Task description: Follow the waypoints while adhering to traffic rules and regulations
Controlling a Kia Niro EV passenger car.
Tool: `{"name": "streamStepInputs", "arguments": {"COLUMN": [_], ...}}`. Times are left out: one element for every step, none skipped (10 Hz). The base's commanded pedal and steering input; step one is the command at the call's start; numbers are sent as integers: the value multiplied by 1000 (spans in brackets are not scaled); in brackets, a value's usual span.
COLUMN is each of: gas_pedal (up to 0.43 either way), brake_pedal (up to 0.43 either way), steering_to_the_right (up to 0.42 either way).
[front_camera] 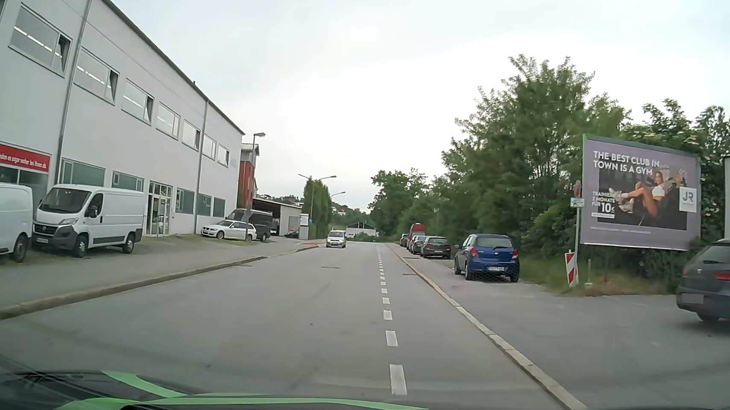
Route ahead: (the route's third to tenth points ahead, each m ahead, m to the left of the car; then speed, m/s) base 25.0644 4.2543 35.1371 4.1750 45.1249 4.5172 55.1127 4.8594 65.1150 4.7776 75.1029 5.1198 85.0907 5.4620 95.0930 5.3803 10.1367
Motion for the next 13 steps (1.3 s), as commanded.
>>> {"name": "streamStepInputs", "arguments": {"gas_pedal": [59,47,47,47,47,47,47,47,47,47,47,47,47], "brake_pedal": [0,0,0,0,0,0,0,0,0,0,0,0,0], "steering_to_the_right": [-11,-11,-11,-12,-11,-11,-11,-12,-11,-10,-9,-8,-7]}}
